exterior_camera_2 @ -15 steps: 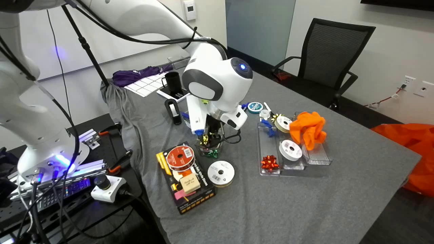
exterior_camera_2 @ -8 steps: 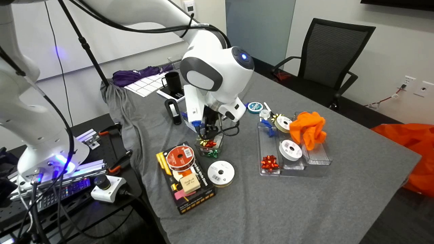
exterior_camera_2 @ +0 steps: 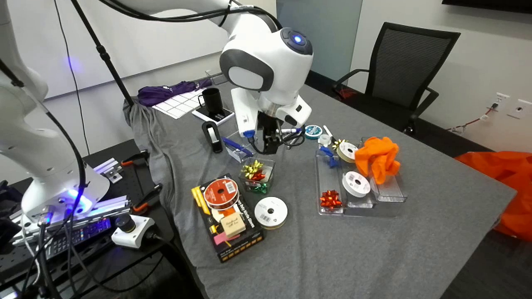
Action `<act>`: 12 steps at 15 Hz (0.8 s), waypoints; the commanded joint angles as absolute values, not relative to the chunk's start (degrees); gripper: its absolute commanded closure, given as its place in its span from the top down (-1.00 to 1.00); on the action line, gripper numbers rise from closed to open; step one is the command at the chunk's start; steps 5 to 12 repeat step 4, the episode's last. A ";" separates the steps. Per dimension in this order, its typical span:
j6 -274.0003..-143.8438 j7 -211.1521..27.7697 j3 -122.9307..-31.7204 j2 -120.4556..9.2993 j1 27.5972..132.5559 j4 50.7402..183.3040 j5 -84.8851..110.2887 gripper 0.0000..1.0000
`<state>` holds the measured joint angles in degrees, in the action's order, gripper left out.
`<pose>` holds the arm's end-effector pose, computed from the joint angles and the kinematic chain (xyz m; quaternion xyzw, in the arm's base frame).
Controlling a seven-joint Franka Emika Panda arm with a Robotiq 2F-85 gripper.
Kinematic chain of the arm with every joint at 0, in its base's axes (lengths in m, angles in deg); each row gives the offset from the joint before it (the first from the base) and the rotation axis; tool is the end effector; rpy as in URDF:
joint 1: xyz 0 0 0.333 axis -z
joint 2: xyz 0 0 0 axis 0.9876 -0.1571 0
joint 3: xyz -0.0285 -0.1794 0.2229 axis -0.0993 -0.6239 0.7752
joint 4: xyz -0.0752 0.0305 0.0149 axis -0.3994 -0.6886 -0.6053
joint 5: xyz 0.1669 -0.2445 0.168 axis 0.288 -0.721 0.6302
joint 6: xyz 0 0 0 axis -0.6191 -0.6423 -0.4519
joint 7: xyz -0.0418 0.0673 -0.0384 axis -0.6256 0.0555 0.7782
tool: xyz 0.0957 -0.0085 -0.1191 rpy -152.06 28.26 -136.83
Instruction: Put the gold ribbon in the container at the front.
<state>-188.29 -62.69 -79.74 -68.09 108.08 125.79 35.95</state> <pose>0.4903 -0.2785 0.2279 -0.9687 0.1677 0.0595 0.1729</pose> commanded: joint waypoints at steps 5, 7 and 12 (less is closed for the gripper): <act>-193.21 -68.73 -80.49 -68.47 105.00 122.71 35.61 1.00; -193.21 -68.73 -80.49 -68.47 105.00 122.71 35.61 1.00; -193.21 -68.73 -80.49 -68.47 105.00 122.71 35.61 1.00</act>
